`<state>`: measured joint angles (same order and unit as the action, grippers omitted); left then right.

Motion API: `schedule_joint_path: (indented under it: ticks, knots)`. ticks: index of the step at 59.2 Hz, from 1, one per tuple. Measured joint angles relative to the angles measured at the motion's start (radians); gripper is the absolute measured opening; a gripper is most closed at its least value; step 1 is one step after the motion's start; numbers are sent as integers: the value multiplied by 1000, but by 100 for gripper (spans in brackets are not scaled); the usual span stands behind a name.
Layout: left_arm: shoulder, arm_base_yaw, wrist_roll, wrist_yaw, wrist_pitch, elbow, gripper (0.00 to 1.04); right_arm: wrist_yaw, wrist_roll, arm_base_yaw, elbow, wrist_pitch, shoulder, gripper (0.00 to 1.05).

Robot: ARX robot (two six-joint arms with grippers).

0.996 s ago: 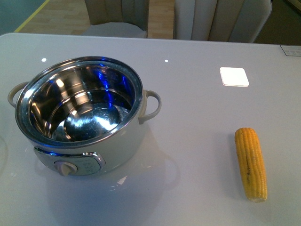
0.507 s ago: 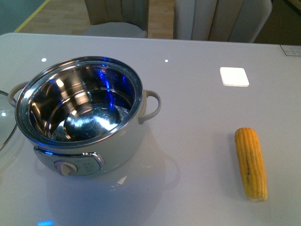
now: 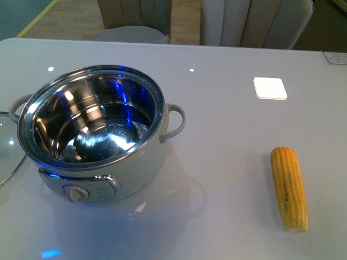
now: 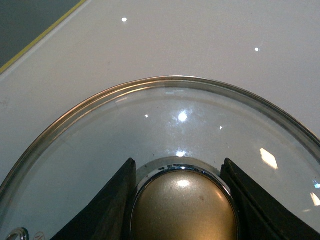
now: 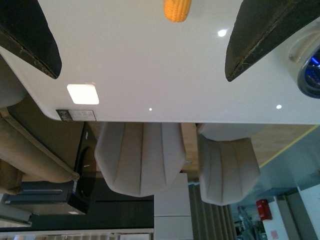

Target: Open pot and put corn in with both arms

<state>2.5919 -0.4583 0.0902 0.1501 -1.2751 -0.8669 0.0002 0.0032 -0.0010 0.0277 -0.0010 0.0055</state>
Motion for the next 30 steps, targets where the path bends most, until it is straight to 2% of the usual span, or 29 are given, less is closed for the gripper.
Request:
schedule_joint_path:
  ticks: [5,11,23,30]
  knots:
    - [0,0,1,0,0,0,47,0,0,0,0,0,0,96]
    - [-23,0,2,-5,0,17,67,0,0,0,0,0,0,96]
    - [-158,3,1,-7,2,89,98,0,0,0,0,0,0,96]
    - [-328,2,-10,8,29,172,98,0,0,0,0,0,0,96]
